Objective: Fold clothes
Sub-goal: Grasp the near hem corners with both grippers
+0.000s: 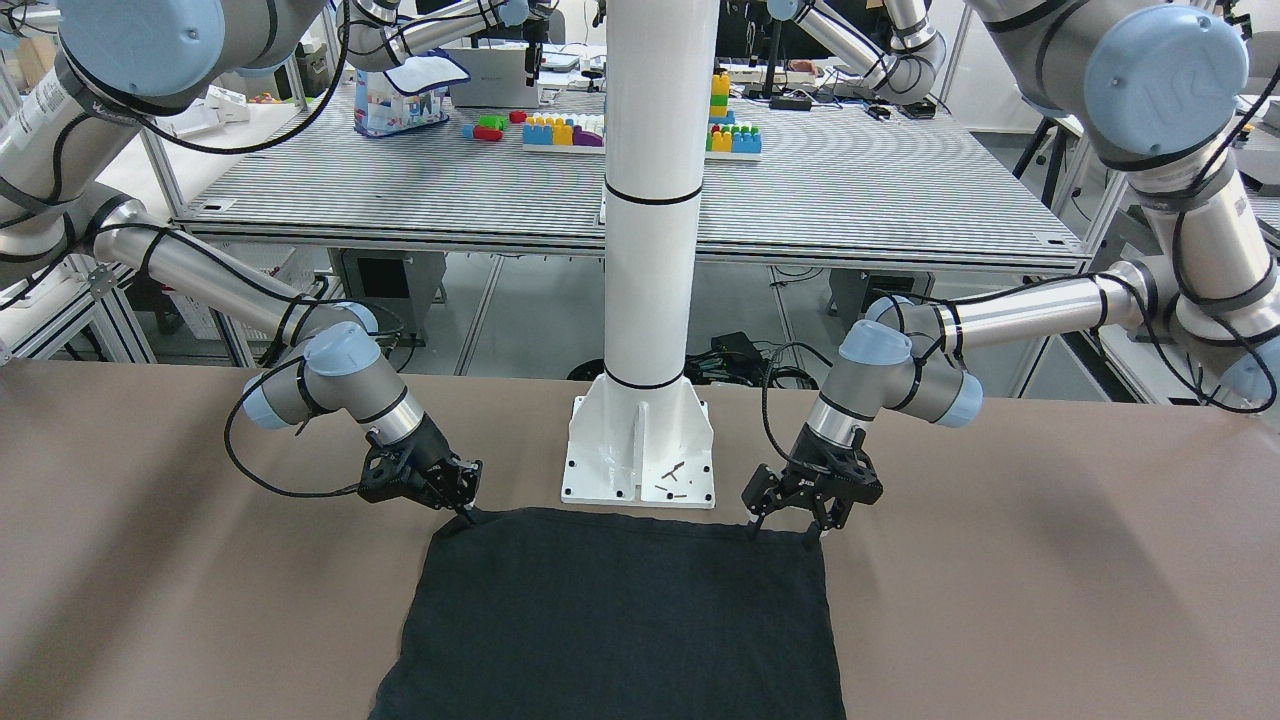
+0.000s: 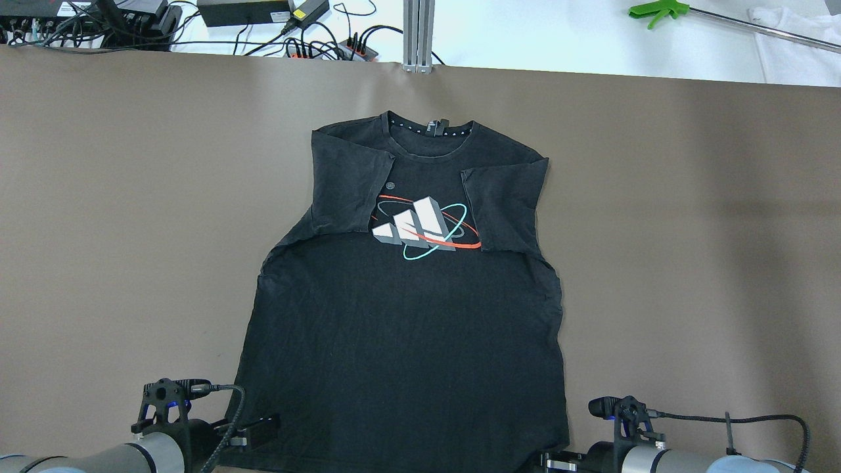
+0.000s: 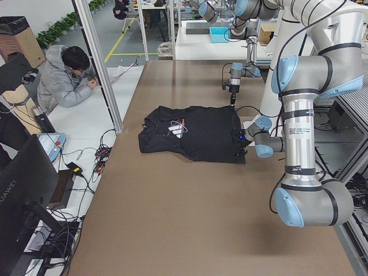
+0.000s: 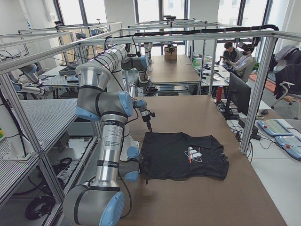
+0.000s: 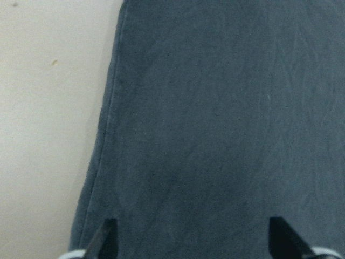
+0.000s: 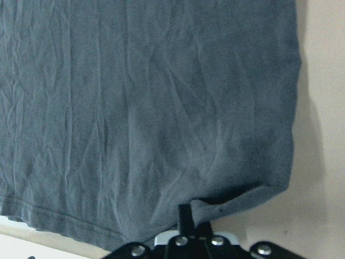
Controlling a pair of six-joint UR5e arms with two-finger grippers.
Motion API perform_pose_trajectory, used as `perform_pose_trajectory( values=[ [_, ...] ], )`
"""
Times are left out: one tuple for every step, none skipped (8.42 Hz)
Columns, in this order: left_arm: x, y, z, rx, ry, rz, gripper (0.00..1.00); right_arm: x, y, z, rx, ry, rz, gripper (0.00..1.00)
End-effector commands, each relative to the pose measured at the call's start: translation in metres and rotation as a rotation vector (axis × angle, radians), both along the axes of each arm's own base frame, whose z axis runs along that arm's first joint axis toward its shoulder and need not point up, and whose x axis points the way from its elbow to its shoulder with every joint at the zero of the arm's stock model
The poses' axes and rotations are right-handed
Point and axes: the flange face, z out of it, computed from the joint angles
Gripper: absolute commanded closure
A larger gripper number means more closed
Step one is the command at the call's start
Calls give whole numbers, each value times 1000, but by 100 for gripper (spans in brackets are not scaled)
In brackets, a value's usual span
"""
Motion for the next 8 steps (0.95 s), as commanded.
perform_pose_trajectory(
  values=[
    [7, 16, 21, 14, -42, 10, 0, 0, -1, -1, 3, -1, 10, 100],
    [12, 23, 24, 16, -39, 1, 0, -1, -1, -2, 4, -3, 10, 100],
    [15, 29, 26, 14, -42, 9, 0, -1, -1, 0, 3, 0, 10, 100],
    [15, 30, 29, 14, -48, 10, 0, -1, -1, 0, 3, 0, 10, 100],
    [12, 29, 35, 14, -59, 9, 0, -1, -1, 0, 3, 0, 10, 100],
    [6, 29, 43, 14, -65, 9, 0, -1, -1, -2, 4, -3, 10, 100],
    [2, 30, 48, 14, -68, 11, 0, -1, -1, -2, 4, -3, 10, 100],
    [2, 31, 48, 19, -70, 6, 0, -1, -1, -2, 4, -3, 10, 100]
  ],
)
